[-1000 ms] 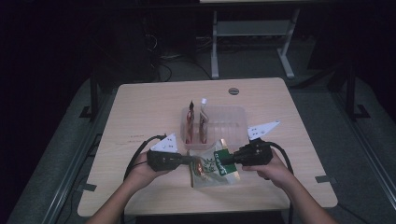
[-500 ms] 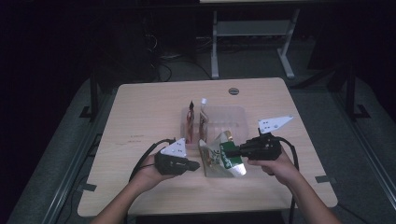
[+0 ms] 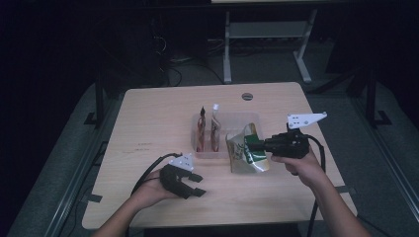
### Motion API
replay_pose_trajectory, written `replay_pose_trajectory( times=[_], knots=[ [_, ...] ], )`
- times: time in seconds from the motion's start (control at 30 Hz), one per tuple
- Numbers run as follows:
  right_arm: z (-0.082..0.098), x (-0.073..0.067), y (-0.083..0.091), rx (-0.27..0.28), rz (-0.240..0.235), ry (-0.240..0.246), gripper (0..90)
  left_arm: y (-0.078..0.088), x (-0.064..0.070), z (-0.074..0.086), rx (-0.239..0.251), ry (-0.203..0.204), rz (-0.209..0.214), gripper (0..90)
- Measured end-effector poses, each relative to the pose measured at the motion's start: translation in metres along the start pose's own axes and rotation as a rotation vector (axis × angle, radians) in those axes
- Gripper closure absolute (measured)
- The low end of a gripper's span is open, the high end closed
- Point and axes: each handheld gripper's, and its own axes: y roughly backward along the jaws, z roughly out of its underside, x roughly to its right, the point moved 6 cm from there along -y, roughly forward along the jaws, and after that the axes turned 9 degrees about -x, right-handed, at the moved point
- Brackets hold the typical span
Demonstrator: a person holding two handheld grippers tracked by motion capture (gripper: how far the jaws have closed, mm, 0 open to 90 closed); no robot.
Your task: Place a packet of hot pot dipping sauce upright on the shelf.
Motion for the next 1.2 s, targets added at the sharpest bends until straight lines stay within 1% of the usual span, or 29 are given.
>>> replay_pose_trajectory(
  times=[0.07,0.13,0.2,0.27,0.4,0.5,0.67,0.77,0.83,0.9,1.1,1.2],
  knots=[
    [-0.004,0.003,0.002,0.006,0.012,0.006,90.0,0.002,-0.001,0.003,0.004,0.008,-0.008,40.6],
    [-0.008,0.006,0.004,0.010,0.028,0.007,90.0,0.002,-0.003,0.006,0.023,0.013,-0.035,35.2],
    [-0.012,0.010,0.006,0.015,0.042,0.009,90.0,0.003,-0.007,0.009,0.019,0.023,-0.060,31.5],
    [-0.017,0.015,0.007,0.021,0.062,0.009,90.0,0.004,-0.009,0.010,0.013,0.022,-0.077,28.2],
    [-0.025,0.025,0.007,0.026,0.090,0.009,90.0,0.003,-0.010,0.010,0.006,0.015,-0.082,27.2],
    [-0.031,0.032,0.007,0.043,0.102,0.006,90.0,0.003,-0.010,0.011,-0.003,0.012,-0.082,27.1],
    [-0.035,0.042,0.005,0.047,0.122,-0.007,90.0,0.003,-0.011,0.012,-0.007,0.006,-0.085,27.0],
    [-0.035,0.048,0.002,0.043,0.130,-0.014,90.0,0.002,-0.010,0.012,-0.007,0.018,-0.078,27.0],
    [-0.034,0.050,0.000,0.040,0.133,-0.016,90.0,0.002,-0.010,0.012,-0.006,0.017,-0.077,27.0],
    [-0.031,0.054,-0.004,0.036,0.134,-0.031,90.0,0.002,-0.010,0.012,-0.007,0.016,-0.077,27.0],
    [-0.026,0.060,-0.010,0.031,0.139,-0.045,90.0,0.000,-0.010,0.013,-0.013,0.020,-0.071,27.0],
    [-0.025,0.062,-0.012,0.030,0.143,-0.051,90.0,-0.001,-0.010,0.013,-0.022,0.015,-0.069,27.0]
  ],
)
